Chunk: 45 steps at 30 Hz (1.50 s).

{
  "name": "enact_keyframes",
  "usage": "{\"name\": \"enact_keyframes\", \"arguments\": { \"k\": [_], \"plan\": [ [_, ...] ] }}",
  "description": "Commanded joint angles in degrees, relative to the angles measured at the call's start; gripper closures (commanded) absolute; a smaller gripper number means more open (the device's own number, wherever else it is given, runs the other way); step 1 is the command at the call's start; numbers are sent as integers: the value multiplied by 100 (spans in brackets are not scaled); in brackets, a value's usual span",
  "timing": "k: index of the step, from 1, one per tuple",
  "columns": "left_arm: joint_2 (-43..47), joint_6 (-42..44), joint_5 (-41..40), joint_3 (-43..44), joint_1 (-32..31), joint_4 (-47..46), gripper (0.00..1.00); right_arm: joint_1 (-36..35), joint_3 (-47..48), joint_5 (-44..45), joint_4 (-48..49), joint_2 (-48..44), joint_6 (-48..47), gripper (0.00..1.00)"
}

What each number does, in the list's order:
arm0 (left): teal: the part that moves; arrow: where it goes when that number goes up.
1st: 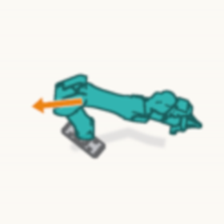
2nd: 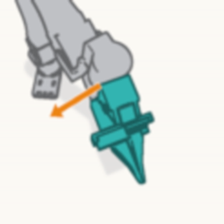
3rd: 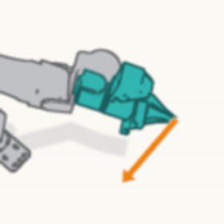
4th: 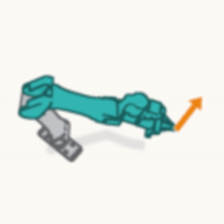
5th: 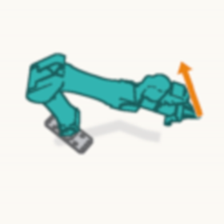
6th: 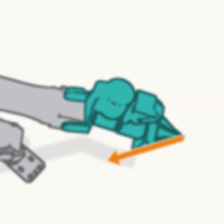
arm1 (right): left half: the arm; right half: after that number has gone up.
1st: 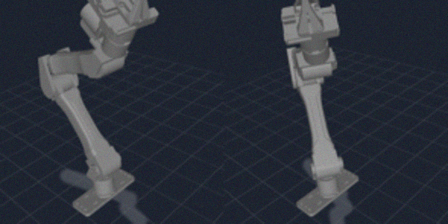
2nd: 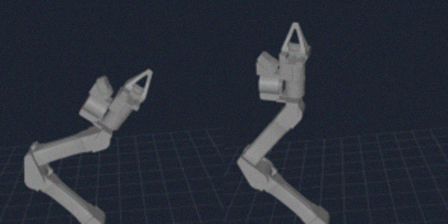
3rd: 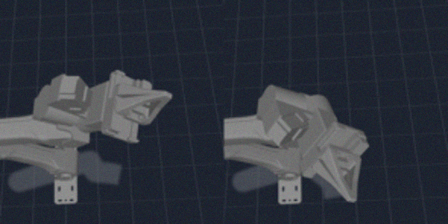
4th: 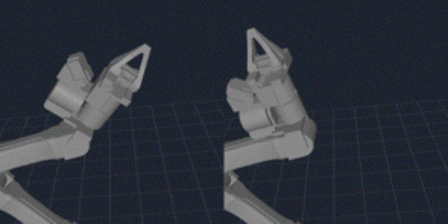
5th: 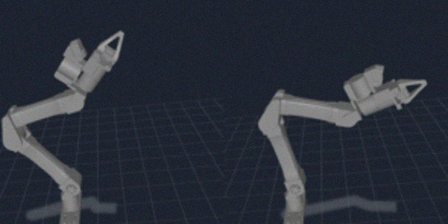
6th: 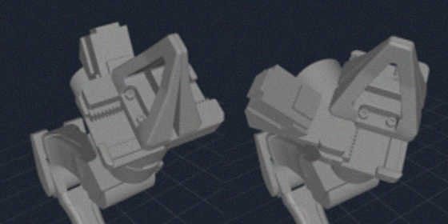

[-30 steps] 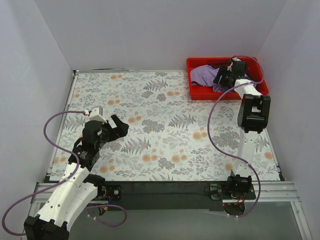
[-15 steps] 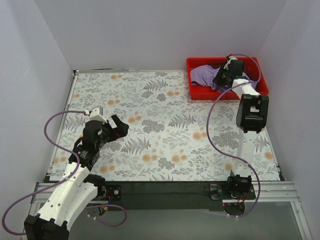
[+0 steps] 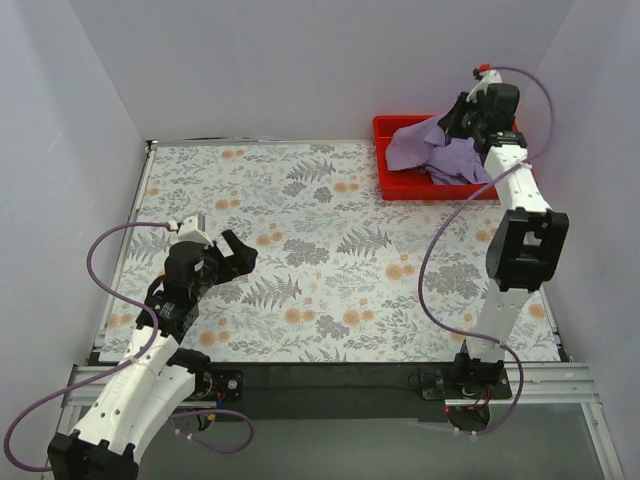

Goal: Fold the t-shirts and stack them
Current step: Grab the tshirt from the pile, then move the tshirt to the center of the board

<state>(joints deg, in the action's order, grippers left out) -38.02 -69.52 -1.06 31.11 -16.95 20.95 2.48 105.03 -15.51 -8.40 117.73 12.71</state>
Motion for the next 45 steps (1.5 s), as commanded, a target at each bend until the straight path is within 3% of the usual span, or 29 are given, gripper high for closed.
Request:
{"name": "enact_keyframes", "arguments": {
  "k": [1,6,11,16,19,23,26,27,29,30,32,36,39,42,45],
  "plan": [
    [137,-9,0,141,34,23,2,-72,44,-400,243,-1602,-163,99],
    [268,-9,-17,132,34,23,2,-274,-368,-1277,14,-3123,100,99],
    [348,-27,-61,132,43,23,2,-1950,-852,-1052,-416,-4273,-84,99],
    [418,-44,-184,132,51,76,2,-4100,-2099,-156,154,-4873,231,99],
    [488,-71,-272,123,52,120,2,-5156,-2355,424,479,-4595,232,99],
    [559,-97,-342,114,51,137,2,-5924,-1953,452,323,-3656,319,99],
    [611,-115,-421,106,51,190,2,-6347,-1575,566,-178,-2950,267,81],
    [629,-124,-456,105,51,208,2,-6391,-1565,645,-266,-2862,224,65],
    [647,-141,-518,114,60,252,2,-6409,-1836,804,-416,-2852,223,51],
    [664,-150,-535,106,60,278,2,-6409,-2011,1282,-460,-2931,171,37],
    [673,-167,-553,114,51,287,2,-6366,-2615,2229,-574,-3298,65,28],
    [612,-176,-544,114,52,278,2,-5796,-3880,2956,-715,-4037,38,26],
    [480,-168,-448,114,52,269,2,-4795,-5022,2774,-698,-4618,223,27],
    [278,-150,-316,114,51,260,2,-3365,-5728,2632,-540,-5031,328,27],
    [120,-124,-281,141,60,269,2,-2388,-6310,2483,-224,-5120,469,27]
  ]
}}
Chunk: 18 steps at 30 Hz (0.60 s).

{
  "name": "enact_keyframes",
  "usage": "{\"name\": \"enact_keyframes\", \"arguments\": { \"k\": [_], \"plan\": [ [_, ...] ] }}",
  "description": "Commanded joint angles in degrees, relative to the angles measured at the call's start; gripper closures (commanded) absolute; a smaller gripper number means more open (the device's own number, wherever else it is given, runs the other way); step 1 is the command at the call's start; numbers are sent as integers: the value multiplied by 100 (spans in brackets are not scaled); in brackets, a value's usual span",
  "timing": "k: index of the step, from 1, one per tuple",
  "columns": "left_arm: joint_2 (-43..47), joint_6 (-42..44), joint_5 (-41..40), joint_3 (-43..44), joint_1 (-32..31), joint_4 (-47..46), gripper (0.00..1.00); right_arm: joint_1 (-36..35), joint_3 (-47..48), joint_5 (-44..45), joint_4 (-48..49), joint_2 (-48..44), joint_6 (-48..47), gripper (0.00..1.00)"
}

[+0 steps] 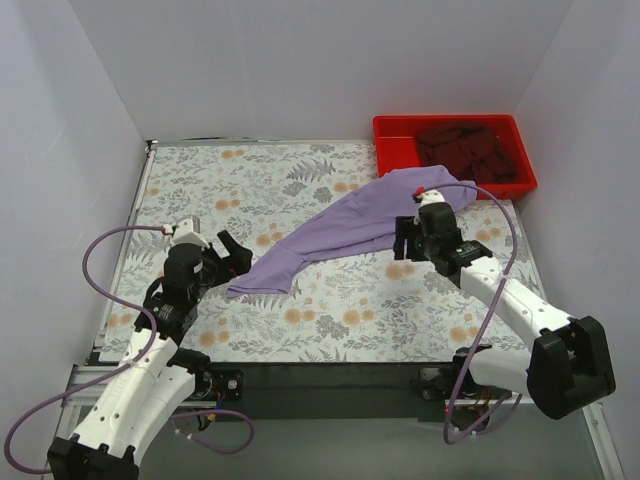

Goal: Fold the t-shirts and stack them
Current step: Move the tshirt to the center of the board

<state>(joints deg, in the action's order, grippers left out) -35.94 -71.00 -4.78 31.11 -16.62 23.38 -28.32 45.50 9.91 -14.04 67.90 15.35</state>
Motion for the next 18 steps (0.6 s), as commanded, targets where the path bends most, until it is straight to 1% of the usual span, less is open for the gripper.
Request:
{"name": "enact_keyframes", "arguments": {
  "k": [1,3,4,7,9,13,16,18],
  "plan": [
    [-123,25,91,149,19,27,2,879,-435,-42,524,-76,205,27],
    [-141,34,82,149,19,27,2,1326,-585,106,727,74,222,27],
    [-141,34,65,141,27,18,2,1468,-586,160,815,309,214,27],
    [-97,34,47,123,19,18,2,1951,-375,178,1087,898,187,27],
    [-97,25,47,132,19,35,2,2084,-138,143,1281,1180,109,28],
    [-106,25,29,132,19,35,2,2243,354,134,1351,1909,-41,28],
    [-106,34,3,141,19,35,2,2278,609,178,1352,2235,-138,28],
    [-97,25,-6,141,19,35,2,2295,784,222,1518,2376,-182,30]
  ]
}}
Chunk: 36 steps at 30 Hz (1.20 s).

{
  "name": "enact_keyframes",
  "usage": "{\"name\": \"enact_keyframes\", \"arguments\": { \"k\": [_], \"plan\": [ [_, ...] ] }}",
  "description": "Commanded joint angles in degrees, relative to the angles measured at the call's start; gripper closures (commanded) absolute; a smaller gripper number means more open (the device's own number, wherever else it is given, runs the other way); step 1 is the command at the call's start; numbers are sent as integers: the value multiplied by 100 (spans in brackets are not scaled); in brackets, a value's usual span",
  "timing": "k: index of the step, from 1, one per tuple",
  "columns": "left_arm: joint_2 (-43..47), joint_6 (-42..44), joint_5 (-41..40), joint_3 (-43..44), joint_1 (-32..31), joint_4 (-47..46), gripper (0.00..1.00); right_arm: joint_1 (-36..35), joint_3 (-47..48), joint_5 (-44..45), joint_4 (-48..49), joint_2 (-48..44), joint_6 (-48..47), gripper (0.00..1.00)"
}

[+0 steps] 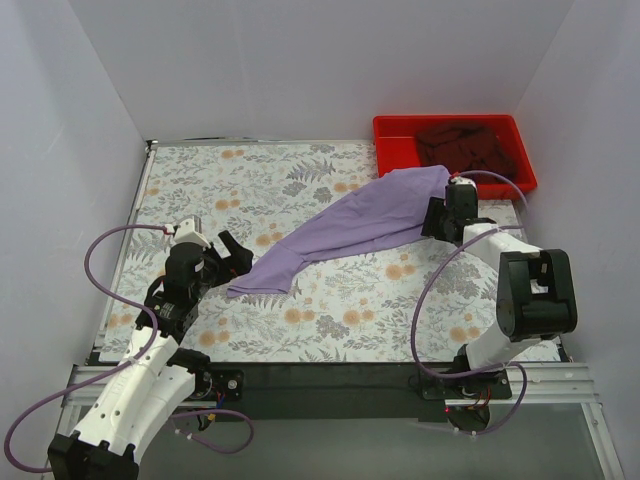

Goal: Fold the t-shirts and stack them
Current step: Move the tshirt to the center of the board

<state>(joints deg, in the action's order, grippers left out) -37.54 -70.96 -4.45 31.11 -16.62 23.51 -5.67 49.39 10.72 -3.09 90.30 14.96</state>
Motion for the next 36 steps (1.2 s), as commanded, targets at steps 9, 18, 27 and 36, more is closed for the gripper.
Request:
{"name": "enact_keyframes", "arguments": {
  "k": [9,18,27,36],
  "plan": [
    [54,29,14,149,19,22,2,57,660,387,406,804,-318,39],
    [36,29,49,158,27,5,2,66,722,378,179,1121,-503,78],
    [45,29,49,141,19,14,2,58,361,913,-726,-219,-319,99],
    [-113,3,93,149,19,22,2,58,-350,1319,-2248,-3452,279,99]
  ]
}}
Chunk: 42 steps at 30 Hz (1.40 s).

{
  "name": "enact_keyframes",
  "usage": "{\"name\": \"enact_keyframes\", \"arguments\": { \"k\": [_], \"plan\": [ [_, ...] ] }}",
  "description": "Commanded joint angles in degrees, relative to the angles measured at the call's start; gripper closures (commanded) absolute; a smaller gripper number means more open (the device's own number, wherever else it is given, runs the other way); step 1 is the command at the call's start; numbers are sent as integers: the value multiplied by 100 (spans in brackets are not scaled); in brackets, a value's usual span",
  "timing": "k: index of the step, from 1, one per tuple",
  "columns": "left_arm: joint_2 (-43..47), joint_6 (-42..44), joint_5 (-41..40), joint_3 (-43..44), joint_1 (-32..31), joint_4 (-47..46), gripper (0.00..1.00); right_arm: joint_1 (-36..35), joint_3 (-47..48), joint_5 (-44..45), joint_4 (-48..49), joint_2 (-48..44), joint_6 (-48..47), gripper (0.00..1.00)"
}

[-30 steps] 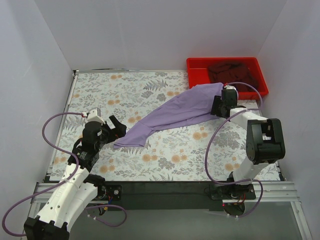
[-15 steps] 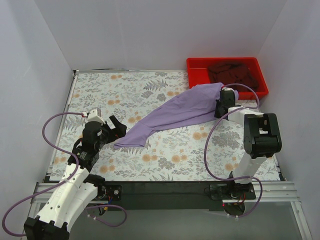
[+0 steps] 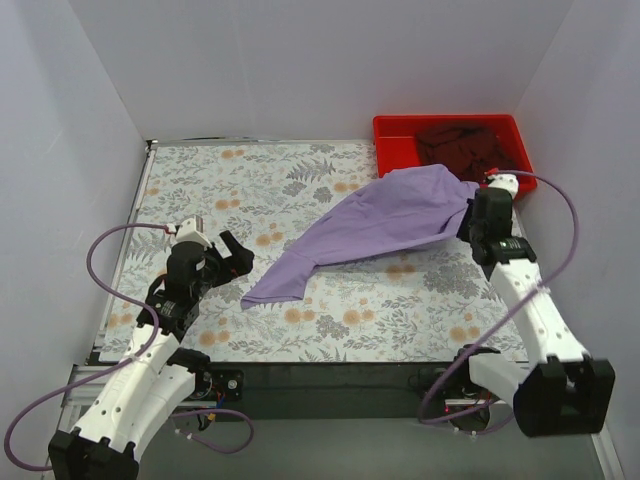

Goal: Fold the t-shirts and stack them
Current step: Move the tshirt to the center of the board, then flatten the tshirt out

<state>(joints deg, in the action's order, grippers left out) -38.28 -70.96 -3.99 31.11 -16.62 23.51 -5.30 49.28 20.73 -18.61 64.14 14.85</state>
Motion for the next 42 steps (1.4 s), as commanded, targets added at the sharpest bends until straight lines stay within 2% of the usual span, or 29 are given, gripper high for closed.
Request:
{"name": "enact_keyframes", "arguments": {
  "k": [1,6,8,10,13,18,26,33,36,37,39,40,41,42],
  "plan": [
    [-56,-23,56,141,27,22,2,29,-427,317,-766,-1103,421,99],
    [-319,-146,293,140,19,83,2,29,-840,265,-1293,-2832,712,99],
    [-627,-190,390,228,19,197,2,29,-937,221,-1312,-3222,607,99],
    [-1003,-225,872,290,27,259,2,20,-1034,168,-1399,-3565,563,99],
    [-1382,-287,1295,290,1,303,2,29,-1121,2,-1443,-3698,510,99],
    [-2314,-383,1743,237,-236,365,14,20,-1201,-315,-1382,-3584,457,99],
    [-3044,-638,1244,369,-1044,146,18,29,-1491,-710,-1119,-3602,440,99],
    [-4204,-700,786,659,-1466,-179,24,29,-1483,-807,-1048,-3619,405,99],
    [-4687,-700,716,799,-1546,-303,37,20,-1465,-790,-1039,-3628,369,99],
    [-4793,-691,707,835,-1598,-355,53,29,-1465,-781,-1031,-3619,378,99],
    [-5083,-682,593,949,-1625,-382,70,29,-1465,-790,-996,-3575,396,99],
    [-5145,-656,505,1001,-1625,-365,91,29,-1465,-807,-943,-3549,404,99],
    [-5276,-647,374,1193,-1625,-286,100,29,-1447,-842,-916,-3479,413,99],
    [-5303,-552,-158,1387,-1625,-163,100,29,-1412,-851,-873,-3417,431,99]
  ]
}}
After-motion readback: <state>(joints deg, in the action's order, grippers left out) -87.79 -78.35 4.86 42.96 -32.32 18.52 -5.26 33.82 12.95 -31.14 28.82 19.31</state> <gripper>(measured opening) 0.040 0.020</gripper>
